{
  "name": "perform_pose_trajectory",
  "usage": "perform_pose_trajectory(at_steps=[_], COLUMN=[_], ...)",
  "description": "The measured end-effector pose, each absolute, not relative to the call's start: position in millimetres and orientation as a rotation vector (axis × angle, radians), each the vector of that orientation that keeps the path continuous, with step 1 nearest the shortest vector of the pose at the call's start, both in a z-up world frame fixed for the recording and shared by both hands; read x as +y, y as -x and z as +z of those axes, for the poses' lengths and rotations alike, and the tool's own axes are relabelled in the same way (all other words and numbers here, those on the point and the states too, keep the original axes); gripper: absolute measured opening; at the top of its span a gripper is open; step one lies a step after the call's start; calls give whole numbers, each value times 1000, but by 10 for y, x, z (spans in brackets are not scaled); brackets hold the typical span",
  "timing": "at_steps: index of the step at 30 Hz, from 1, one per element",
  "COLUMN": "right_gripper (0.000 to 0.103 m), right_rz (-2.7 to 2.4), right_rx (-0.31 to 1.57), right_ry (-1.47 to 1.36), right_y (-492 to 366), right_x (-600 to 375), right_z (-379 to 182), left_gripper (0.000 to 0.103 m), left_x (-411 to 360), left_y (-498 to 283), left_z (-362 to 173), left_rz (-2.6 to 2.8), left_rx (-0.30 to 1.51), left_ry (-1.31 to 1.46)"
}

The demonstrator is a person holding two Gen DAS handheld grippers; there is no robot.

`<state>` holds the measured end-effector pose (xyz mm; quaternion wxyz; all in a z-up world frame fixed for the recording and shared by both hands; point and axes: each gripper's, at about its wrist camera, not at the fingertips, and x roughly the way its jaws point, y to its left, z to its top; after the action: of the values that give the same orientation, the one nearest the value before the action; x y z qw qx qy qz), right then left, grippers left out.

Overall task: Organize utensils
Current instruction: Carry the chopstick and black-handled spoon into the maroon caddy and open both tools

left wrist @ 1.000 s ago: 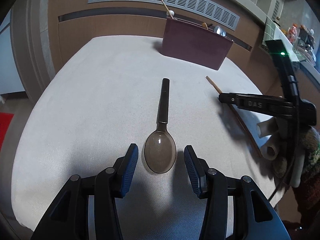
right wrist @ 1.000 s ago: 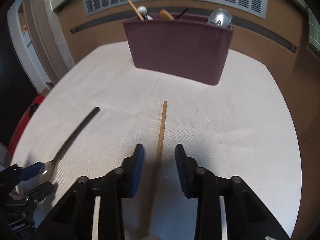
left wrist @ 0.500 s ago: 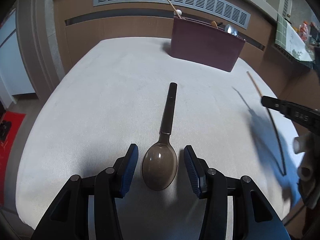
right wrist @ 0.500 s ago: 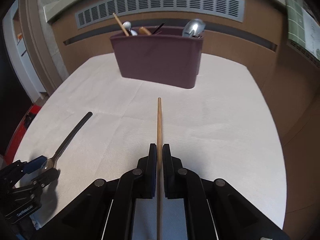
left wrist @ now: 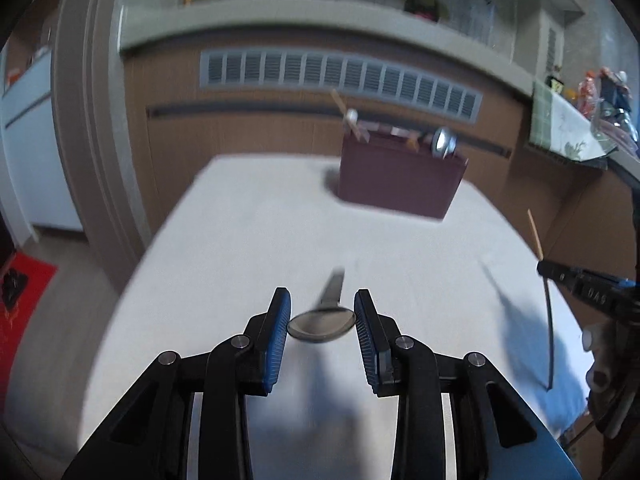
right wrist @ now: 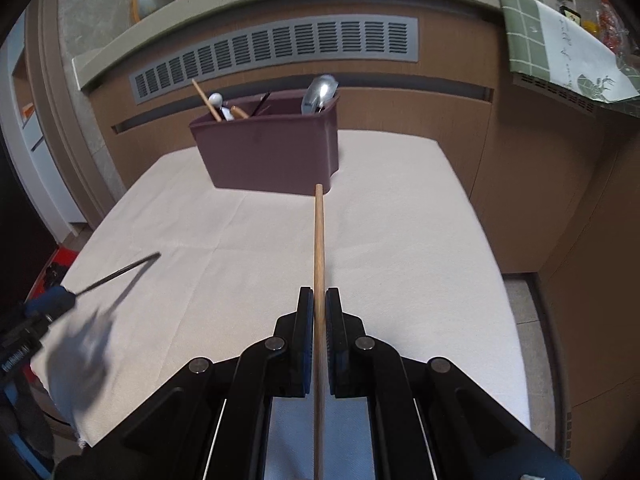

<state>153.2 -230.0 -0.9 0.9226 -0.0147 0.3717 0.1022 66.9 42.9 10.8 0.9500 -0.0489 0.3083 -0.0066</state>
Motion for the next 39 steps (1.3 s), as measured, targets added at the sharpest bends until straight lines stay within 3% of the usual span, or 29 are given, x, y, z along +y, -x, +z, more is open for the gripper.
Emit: perform_pose_trajectory(at_steps=[10, 11, 12, 26, 39], right_gripper=[5, 5, 5, 5, 5], right_rz=[202, 201, 201, 200, 252], right_rx=[714, 713, 712, 718, 670], right_ry=[25, 24, 23, 21, -30], right_y=[-1443, -1441, -1439, -1449, -1509], right_x=[-2370, -2376, -2377, -2383, -2404], right_z=[123, 125, 124, 95, 263], left_gripper=[31, 17, 13, 9, 9], left_x=[406, 377, 374, 478, 403], left_y=[-733, -736, -734, -762, -957], left_z=[463, 478, 482, 466, 940], left_rz=[-63, -68, -73, -96, -176], left_rx=[561, 563, 568, 599, 522], left_ry=[89, 86, 83, 142, 144])
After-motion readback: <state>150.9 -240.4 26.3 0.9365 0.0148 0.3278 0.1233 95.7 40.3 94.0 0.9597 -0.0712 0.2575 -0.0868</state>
